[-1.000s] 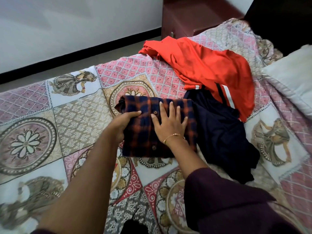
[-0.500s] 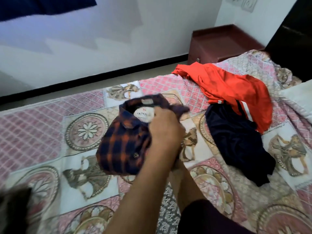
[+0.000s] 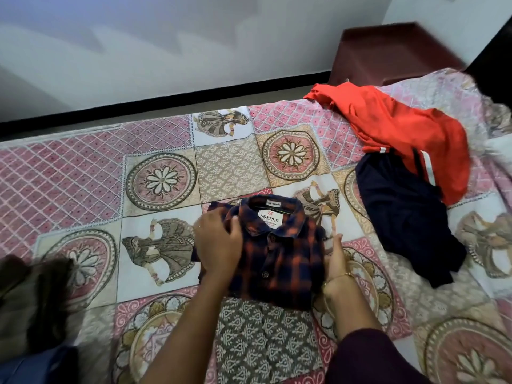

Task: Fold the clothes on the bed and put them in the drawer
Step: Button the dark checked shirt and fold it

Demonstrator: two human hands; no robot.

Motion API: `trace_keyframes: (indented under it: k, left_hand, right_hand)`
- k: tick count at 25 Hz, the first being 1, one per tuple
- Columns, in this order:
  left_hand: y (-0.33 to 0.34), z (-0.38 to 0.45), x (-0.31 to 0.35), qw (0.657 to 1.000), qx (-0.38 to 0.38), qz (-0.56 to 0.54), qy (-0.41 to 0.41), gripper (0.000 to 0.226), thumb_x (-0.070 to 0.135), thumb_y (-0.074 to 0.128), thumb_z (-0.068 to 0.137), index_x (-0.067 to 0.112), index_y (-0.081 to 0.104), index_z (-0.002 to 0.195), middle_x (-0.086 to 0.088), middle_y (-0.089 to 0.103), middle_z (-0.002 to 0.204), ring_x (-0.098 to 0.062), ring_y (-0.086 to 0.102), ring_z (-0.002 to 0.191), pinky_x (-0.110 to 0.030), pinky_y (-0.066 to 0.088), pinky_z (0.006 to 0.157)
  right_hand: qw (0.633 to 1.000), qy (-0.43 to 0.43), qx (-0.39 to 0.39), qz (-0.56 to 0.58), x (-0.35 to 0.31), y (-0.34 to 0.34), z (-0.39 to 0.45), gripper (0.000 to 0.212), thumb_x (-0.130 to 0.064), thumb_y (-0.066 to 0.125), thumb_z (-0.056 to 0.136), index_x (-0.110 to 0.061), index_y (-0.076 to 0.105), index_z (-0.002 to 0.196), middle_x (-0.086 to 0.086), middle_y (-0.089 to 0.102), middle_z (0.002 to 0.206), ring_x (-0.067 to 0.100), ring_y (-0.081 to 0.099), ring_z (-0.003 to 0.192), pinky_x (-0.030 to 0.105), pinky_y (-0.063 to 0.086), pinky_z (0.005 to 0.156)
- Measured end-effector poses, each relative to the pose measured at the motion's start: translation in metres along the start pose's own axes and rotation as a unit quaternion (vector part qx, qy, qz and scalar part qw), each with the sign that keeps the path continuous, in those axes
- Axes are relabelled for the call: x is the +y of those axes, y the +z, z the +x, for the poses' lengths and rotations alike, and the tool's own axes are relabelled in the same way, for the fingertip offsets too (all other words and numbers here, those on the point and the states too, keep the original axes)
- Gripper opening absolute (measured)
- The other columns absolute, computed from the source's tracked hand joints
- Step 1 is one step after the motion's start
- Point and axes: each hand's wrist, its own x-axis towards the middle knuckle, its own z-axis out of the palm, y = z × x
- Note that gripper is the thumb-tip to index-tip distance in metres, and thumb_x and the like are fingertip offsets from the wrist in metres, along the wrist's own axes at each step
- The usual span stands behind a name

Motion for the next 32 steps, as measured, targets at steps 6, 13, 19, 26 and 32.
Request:
trace_keyframes:
  k: [6,13,19,26,32]
  left_hand:
    - [0.004,0.009,-0.038,0.982,-0.154,0.006,-0.112,0.076,0.068,0.052,0.079,0.012,0.048,0.131,-0.015,0.057,0.124,-0.034,0.054,0.113,-0.041,0.046,0.090]
    - [0.008,-0.015,-0.030,0.989,0.015,0.130,0.074,0.035,0.027,0.049,0.095,-0.001,0.069,0.089,-0.023,0.063,0.094,-0.039,0.060,0.072,-0.038,0.048,0.057]
    - [-0.009,0.009,-0.023,0.981,0.030,-0.115,-0.155,0.043,0.032,0.039,0.101,-0.004,0.063,0.097,-0.018,0.058,0.086,-0.032,0.054,0.081,-0.033,0.032,0.065]
    - [-0.030,0.040,-0.015,0.818,-0.214,-0.454,-0.280,0.054,0.021,0.032,0.094,0.013,0.068,0.054,-0.004,0.065,0.058,-0.017,0.061,0.059,-0.027,0.046,0.063]
    - [-0.036,0.047,-0.024,0.797,-0.380,-0.359,-0.302,0.042,0.016,0.050,0.092,0.009,0.070,0.055,-0.006,0.068,0.057,-0.016,0.064,0.045,-0.020,0.051,0.041]
  right_hand:
    - [0.934,-0.112,0.055,-0.336,0.005,0.025,0.003,0.078,-0.064,0.065,0.070,-0.018,0.047,0.130,0.003,0.057,0.121,0.026,0.056,0.111,0.043,0.047,0.096]
    - [0.811,-0.267,0.215,-0.474,0.029,0.027,0.004,0.064,-0.037,0.059,0.088,-0.002,0.037,0.137,0.019,0.037,0.135,0.035,0.043,0.121,0.038,0.037,0.097]
    - [0.775,-0.230,0.255,-0.531,0.020,0.039,0.001,0.044,-0.039,0.045,0.096,-0.002,0.064,0.109,0.015,0.041,0.133,0.032,0.039,0.120,0.035,0.035,0.093]
    - [0.799,-0.214,0.148,-0.542,-0.001,0.053,0.011,0.035,-0.024,0.040,0.099,0.000,0.066,0.100,0.020,0.057,0.111,0.030,0.050,0.101,0.032,0.037,0.082]
    - [0.972,-0.012,-0.064,-0.226,-0.022,0.045,0.004,0.019,-0.007,0.046,0.097,-0.008,0.065,0.098,0.003,0.068,0.063,0.012,0.063,0.048,0.024,0.054,0.048]
